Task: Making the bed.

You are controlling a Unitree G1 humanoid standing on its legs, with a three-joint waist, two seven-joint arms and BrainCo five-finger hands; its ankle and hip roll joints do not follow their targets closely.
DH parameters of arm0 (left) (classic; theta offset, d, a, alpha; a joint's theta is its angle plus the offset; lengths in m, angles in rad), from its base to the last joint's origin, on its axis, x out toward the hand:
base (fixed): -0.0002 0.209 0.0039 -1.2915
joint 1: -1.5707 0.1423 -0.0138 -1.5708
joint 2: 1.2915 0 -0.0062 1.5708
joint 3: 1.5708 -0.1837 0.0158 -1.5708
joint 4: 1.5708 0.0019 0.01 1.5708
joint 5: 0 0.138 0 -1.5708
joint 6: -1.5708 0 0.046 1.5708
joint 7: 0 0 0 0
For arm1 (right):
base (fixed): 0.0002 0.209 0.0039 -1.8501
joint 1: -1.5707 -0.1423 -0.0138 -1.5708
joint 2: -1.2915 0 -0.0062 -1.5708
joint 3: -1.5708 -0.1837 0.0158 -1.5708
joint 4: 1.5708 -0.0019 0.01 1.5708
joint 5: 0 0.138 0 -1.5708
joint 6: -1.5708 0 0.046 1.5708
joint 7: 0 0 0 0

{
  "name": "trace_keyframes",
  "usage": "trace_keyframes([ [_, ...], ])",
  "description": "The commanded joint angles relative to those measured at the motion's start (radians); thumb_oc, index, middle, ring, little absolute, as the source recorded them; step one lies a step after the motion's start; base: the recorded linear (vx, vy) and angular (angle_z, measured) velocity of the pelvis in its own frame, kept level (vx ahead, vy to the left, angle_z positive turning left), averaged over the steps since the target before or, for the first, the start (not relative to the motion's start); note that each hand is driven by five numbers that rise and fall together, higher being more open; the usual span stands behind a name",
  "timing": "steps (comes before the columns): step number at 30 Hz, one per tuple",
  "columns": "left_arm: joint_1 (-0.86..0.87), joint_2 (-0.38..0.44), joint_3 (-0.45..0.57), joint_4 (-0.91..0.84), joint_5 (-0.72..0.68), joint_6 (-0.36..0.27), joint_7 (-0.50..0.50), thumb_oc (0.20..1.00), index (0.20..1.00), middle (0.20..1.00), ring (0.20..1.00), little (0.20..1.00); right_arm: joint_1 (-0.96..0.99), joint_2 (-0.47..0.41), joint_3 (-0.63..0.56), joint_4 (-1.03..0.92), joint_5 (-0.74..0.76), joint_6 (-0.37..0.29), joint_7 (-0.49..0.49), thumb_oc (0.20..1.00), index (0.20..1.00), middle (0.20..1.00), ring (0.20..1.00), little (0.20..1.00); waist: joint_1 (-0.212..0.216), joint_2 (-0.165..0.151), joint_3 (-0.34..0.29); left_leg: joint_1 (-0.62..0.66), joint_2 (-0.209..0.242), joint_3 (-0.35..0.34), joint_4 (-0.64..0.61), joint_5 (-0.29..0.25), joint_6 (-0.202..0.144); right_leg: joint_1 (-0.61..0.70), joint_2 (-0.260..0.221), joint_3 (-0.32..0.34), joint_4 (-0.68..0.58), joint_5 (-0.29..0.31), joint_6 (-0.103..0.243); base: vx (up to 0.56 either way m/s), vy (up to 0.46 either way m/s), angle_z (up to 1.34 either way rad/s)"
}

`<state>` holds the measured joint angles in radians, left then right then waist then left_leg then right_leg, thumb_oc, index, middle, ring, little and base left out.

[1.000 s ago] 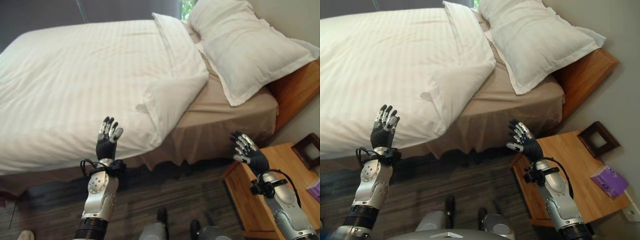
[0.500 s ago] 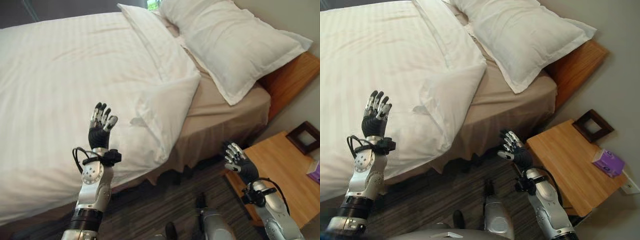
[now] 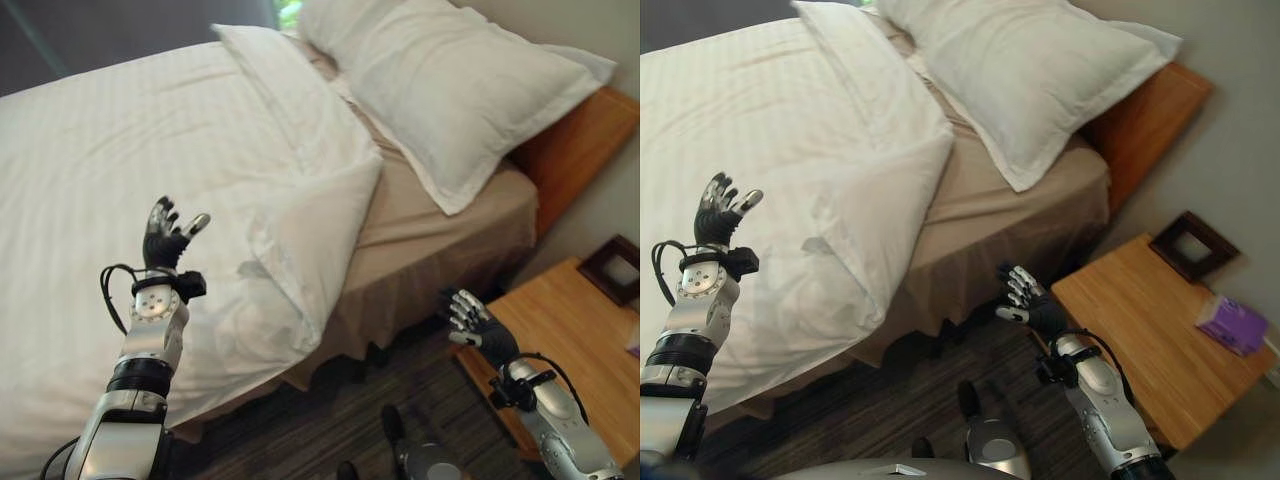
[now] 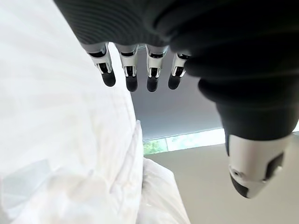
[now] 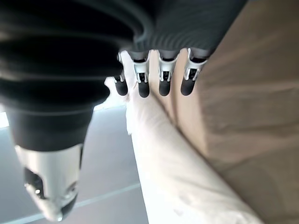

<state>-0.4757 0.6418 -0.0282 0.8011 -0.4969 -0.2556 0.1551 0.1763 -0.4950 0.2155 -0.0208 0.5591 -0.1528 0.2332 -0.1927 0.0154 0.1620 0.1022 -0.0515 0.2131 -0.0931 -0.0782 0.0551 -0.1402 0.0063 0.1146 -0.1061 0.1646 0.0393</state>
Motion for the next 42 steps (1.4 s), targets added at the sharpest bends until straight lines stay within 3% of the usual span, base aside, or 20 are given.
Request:
trace_keyframes([
  [1, -0.167, 0.083, -0.006, 0.133, 0.006, 0.008, 0.016, 1.000, 1.000, 1.000, 1.000, 1.000, -0.039, -0.032, 0.009, -0.050, 0.056, -0.037, 0.009, 1.000, 1.000, 1.000, 1.000, 1.000, -0.017, -0.007, 0.021, -0.088, 0.104, -0.002, 0.006, 0.111, -0.112, 0.036, -0.041, 0.029, 0.031, -0.056, 0.072, -0.04, 0.008, -0.51],
  [8, -0.269, 0.082, 0.001, 0.306, -0.118, 0.053, -0.046, 1.000, 1.000, 1.000, 1.000, 1.000, -0.058, -0.036, 0.039, -0.032, 0.070, -0.026, -0.003, 1.000, 1.000, 1.000, 1.000, 1.000, -0.055, -0.001, 0.053, -0.146, 0.116, 0.059, 0.006, 0.119, -0.123, -0.046, -0.020, 0.083, 0.021, -0.030, 0.076, -0.01, 0.003, -0.34],
  [18, -0.282, 0.033, -0.068, 0.320, -0.054, 0.089, -0.115, 1.000, 1.000, 1.000, 1.000, 1.000, -0.085, -0.023, 0.058, -0.008, 0.048, -0.024, -0.006, 1.000, 1.000, 1.000, 1.000, 1.000, -0.092, 0.036, 0.061, -0.144, 0.115, 0.116, 0.006, 0.113, -0.130, -0.070, -0.012, 0.129, 0.019, -0.024, 0.080, 0.06, 0.011, -0.15],
  [19, -0.318, 0.010, -0.090, 0.341, -0.049, 0.103, -0.125, 0.200, 0.200, 0.200, 0.200, 0.200, -0.090, -0.023, 0.062, -0.004, 0.045, -0.022, -0.005, 1.000, 1.000, 1.000, 1.000, 1.000, -0.105, 0.046, 0.061, -0.140, 0.115, 0.122, 0.006, 0.111, -0.131, -0.071, -0.011, 0.132, 0.019, -0.025, 0.080, 0.06, 0.008, -0.19],
  [24, -0.394, -0.048, -0.189, 0.269, 0.051, 0.100, -0.118, 0.200, 0.200, 0.200, 0.200, 0.200, -0.087, -0.019, 0.058, 0.005, 0.041, -0.022, -0.012, 1.000, 1.000, 1.000, 1.000, 1.000, -0.119, 0.067, 0.067, -0.137, 0.115, 0.125, 0.006, 0.111, -0.133, -0.069, -0.013, 0.131, 0.019, -0.026, 0.082, 0.03, -0.003, -0.06],
  [27, -0.394, -0.048, -0.190, 0.268, 0.051, 0.100, -0.118, 0.200, 0.200, 0.200, 0.200, 0.200, -0.087, -0.019, 0.057, 0.005, 0.041, -0.022, -0.012, 1.000, 1.000, 1.000, 1.000, 1.000, -0.119, 0.067, 0.067, -0.136, 0.115, 0.125, 0.006, 0.111, -0.133, -0.069, -0.013, 0.131, 0.019, -0.026, 0.082, 0.01, -0.022, 0.02],
  [28, -0.407, -0.147, -0.362, -0.118, 0.080, 0.046, -0.107, 0.200, 0.200, 0.200, 0.200, 0.200, -0.068, -0.009, 0.033, 0.009, 0.023, -0.032, -0.021, 1.000, 1.000, 1.000, 1.000, 1.000, -0.110, 0.082, 0.068, -0.130, 0.109, 0.103, 0.006, 0.112, -0.129, -0.050, -0.022, 0.109, 0.019, -0.033, 0.085, 0.03, -0.072, -0.12],
  [29, -0.404, -0.170, -0.407, -0.218, 0.065, 0.035, -0.117, 0.200, 0.200, 0.200, 0.200, 0.200, -0.063, -0.004, 0.024, 0.011, 0.016, -0.035, -0.025, 1.000, 1.000, 1.000, 1.000, 1.000, -0.103, 0.085, 0.066, -0.131, 0.107, 0.094, 0.006, 0.113, -0.128, -0.046, -0.025, 0.104, 0.019, -0.034, 0.086, 0.03, -0.077, 0.00],
  [31, -0.402, -0.177, -0.435, -0.261, 0.053, 0.031, -0.132, 0.200, 0.200, 0.200, 0.200, 0.200, -0.057, 0.000, 0.021, 0.013, 0.010, -0.037, -0.027, 1.000, 1.000, 1.000, 1.000, 1.000, -0.098, 0.087, 0.061, -0.134, 0.105, 0.090, 0.006, 0.116, -0.127, -0.047, -0.026, 0.102, 0.019, -0.033, 0.085, 0.02, -0.027, 0.34],
  [32, -0.391, -0.238, -0.479, -0.350, -0.005, 0.018, -0.148, 0.200, 0.200, 0.200, 0.200, 0.200, -0.054, 0.004, 0.021, 0.013, -0.001, -0.039, -0.035, 1.000, 1.000, 1.000, 1.000, 1.000, -0.096, 0.090, 0.059, -0.129, 0.102, 0.083, 0.006, 0.114, -0.125, -0.038, -0.029, 0.094, 0.019, -0.036, 0.086, 0.04, -0.014, 0.34],
  [35, -0.378, -0.296, -0.542, -0.406, -0.027, 0.016, -0.181, 0.200, 0.200, 0.200, 0.200, 0.200, -0.052, 0.003, 0.027, 0.014, -0.011, -0.038, -0.039, 1.000, 1.000, 1.000, 1.000, 1.000, -0.105, 0.094, 0.056, -0.118, 0.101, 0.086, 0.006, 0.107, -0.122, -0.028, -0.029, 0.095, 0.019, -0.041, 0.089, 0.03, -0.005, 0.14],
  [36, -0.376, -0.312, -0.564, -0.417, -0.036, 0.021, -0.198, 0.809, 0.809, 0.809, 0.809, 0.809, -0.052, 0.002, 0.029, 0.012, -0.010, -0.035, -0.036, 1.000, 1.000, 1.000, 1.000, 1.000, -0.109, 0.094, 0.053, -0.120, 0.100, 0.090, 0.006, 0.108, -0.122, -0.031, -0.028, 0.099, 0.019, -0.038, 0.089, 0.02, 0.007, 0.08],
  [37, -0.376, -0.312, -0.564, -0.417, -0.036, 0.021, -0.198, 1.000, 1.000, 1.000, 1.000, 1.000, -0.052, 0.002, 0.029, 0.012, -0.010, -0.035, -0.036, 1.000, 1.000, 1.000, 1.000, 1.000, -0.109, 0.094, 0.052, -0.120, 0.100, 0.091, 0.006, 0.108, -0.122, -0.032, -0.028, 0.099, 0.019, -0.037, 0.089, 0.00, 0.007, 0.05],
  [42, -0.339, -0.310, -0.621, -0.487, -0.074, 0.040, -0.271, 1.000, 1.000, 1.000, 1.000, 1.000, -0.035, -0.014, 0.029, 0.019, -0.017, -0.027, -0.022, 1.000, 1.000, 1.000, 1.000, 1.000, -0.120, 0.105, 0.046, -0.112, 0.099, 0.099, 0.006, 0.102, -0.122, -0.027, -0.029, 0.102, 0.019, -0.040, 0.089, 0.00, 0.002, -0.01],
])
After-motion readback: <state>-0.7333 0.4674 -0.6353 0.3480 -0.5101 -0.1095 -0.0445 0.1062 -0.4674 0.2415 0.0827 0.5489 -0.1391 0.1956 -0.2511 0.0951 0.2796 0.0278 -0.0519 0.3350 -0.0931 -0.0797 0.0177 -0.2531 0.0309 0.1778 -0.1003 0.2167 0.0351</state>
